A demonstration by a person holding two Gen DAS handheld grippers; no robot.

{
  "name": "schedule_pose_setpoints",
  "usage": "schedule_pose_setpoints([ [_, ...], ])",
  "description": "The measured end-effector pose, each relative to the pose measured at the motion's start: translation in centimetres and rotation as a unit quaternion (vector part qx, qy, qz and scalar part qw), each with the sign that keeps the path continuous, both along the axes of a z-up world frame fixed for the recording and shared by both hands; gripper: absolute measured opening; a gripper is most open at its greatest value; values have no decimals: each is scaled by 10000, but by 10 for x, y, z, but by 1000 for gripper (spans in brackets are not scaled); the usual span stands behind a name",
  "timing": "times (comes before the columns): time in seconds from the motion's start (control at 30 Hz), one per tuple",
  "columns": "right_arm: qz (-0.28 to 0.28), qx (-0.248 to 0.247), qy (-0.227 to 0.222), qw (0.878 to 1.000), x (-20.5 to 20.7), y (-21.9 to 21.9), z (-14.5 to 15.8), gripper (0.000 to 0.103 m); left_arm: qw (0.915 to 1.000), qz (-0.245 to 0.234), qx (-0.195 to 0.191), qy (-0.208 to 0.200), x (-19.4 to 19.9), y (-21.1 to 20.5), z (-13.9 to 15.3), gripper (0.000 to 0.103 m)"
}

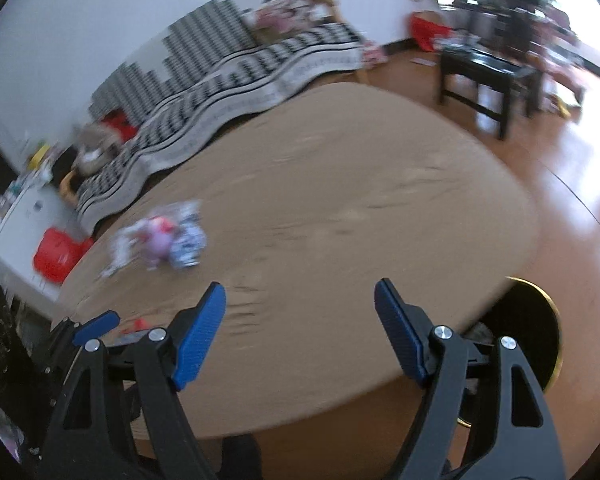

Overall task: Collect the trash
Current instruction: 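Move both tools back over the table, then grasp the silver blister pack with the left tool while the right tool grasps the foil ball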

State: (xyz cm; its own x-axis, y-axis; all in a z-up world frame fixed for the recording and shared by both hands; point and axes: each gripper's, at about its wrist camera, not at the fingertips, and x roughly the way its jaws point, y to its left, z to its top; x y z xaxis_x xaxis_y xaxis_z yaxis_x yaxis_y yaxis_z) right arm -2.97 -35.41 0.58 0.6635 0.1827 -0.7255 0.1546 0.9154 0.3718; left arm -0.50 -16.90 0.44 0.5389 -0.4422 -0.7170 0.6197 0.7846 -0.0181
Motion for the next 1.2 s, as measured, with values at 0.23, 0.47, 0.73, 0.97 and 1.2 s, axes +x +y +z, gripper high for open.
schedule_pose_setpoints([
  [0.23, 599, -34, 130, 9981, 58, 85, -8, 75, 9988, 346, 347, -71, 5, 84, -18, 92],
  [0.47, 819, 51, 365, 9960, 106, 133, -30, 75, 9983, 356, 466, 68, 15, 121, -37, 92],
  [0.73, 995, -368, 621, 9924, 140, 164, -51, 75, 9991, -141, 357, 154, 15, 105, -55, 92],
  [0.97, 1090, -638, 768, 9890, 160, 174, -66, 75, 9992, -25, 310, 238, 29, 92, -60, 83],
  [1.2, 1197, -1017, 777, 9845, 169, 183, -73, 45, 9985, -155, 450, 261, 22, 84, -65, 48],
])
